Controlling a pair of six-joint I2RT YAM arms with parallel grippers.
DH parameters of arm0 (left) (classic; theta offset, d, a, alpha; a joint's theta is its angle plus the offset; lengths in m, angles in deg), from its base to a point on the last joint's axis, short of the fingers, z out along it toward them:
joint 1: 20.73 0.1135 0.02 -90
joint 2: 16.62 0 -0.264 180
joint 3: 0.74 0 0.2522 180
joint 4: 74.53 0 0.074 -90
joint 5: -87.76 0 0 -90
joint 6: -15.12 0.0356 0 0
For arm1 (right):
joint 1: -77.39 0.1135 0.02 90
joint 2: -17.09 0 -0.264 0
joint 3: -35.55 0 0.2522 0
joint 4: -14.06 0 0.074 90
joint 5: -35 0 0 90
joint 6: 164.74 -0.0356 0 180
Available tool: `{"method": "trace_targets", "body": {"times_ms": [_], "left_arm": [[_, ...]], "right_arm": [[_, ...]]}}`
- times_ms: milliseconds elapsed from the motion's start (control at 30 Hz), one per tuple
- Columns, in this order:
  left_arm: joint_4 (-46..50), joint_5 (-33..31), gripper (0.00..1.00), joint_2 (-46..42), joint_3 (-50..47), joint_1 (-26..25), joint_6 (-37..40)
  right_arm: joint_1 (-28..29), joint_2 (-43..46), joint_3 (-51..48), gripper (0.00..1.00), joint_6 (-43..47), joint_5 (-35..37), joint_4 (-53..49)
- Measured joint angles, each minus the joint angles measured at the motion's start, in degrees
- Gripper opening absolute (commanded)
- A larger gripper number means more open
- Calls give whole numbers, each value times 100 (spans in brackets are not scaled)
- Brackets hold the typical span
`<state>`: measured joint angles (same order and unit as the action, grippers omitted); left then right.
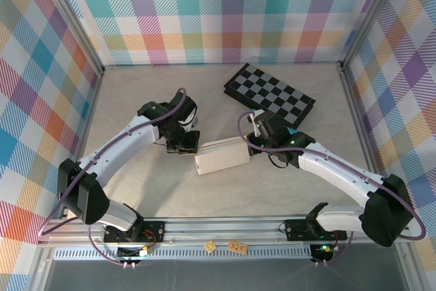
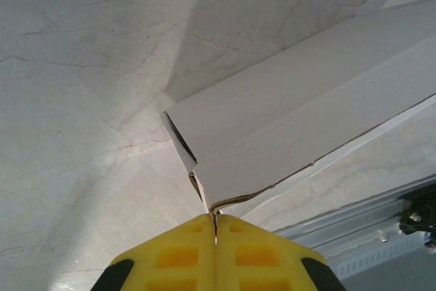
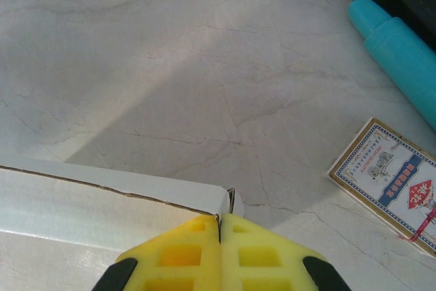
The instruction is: Fold the paper box
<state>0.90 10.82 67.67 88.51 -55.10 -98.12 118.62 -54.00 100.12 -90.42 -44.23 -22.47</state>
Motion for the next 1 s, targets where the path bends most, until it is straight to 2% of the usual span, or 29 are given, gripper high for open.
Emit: {"method": "trace_targets", "body": {"times_ms": [1000], "left_arm": [[122,254,0,221,153,15,-507]], "right_arm": [[0,-2,0,0,-17,83,0]]}}
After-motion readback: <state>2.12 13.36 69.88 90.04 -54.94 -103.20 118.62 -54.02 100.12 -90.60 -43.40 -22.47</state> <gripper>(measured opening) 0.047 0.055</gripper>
